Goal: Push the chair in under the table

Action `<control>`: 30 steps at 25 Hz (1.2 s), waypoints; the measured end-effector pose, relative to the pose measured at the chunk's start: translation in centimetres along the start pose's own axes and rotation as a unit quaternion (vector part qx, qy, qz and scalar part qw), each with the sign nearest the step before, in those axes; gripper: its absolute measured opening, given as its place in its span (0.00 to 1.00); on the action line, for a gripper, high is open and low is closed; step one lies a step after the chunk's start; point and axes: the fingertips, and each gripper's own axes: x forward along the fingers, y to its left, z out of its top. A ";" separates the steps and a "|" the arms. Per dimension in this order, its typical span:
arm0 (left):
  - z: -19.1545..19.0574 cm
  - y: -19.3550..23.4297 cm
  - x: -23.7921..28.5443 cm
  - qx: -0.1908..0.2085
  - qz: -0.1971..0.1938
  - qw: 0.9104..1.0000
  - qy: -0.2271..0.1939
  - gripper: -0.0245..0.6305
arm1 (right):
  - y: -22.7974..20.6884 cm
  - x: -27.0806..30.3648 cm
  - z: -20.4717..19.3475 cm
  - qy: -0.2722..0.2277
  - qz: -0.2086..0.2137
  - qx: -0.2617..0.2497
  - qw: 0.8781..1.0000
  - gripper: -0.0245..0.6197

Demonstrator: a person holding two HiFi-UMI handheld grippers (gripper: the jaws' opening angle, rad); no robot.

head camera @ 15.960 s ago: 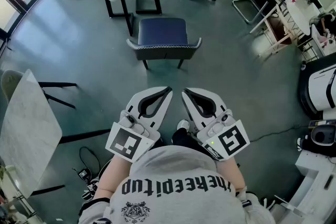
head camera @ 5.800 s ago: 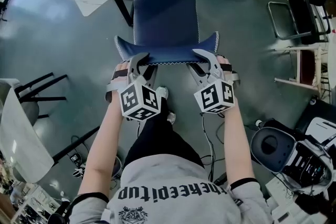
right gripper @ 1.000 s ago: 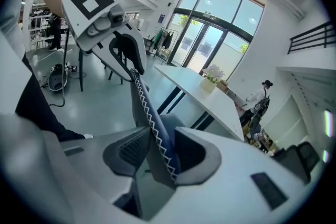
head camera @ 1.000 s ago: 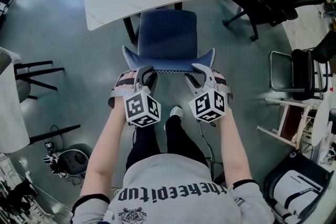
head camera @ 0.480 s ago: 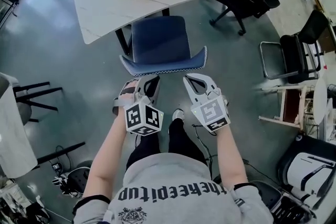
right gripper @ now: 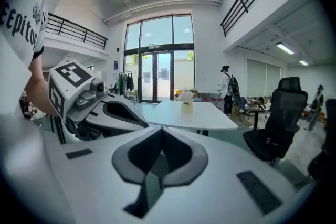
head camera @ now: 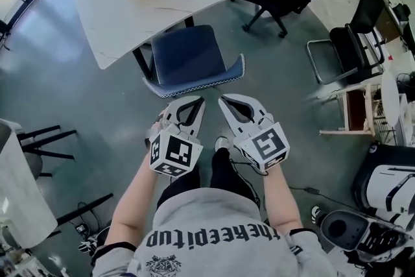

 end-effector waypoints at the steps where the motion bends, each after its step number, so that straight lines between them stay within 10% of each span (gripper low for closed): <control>1: 0.6 -0.1 -0.5 -0.012 -0.006 1.000 -0.014 0.06 | 0.3 -0.3 0.3 -0.007 -0.003 0.004 1.000 0.05; 13: 5.8 -0.8 -4.9 -0.058 -0.046 0.989 -0.126 0.06 | 3.1 -2.7 4.1 -0.070 -0.022 0.034 0.997 0.05; 30: 6.4 0.1 -8.9 -0.100 -0.048 0.977 -0.180 0.06 | 6.1 -3.3 7.1 -0.114 -0.023 0.046 0.992 0.05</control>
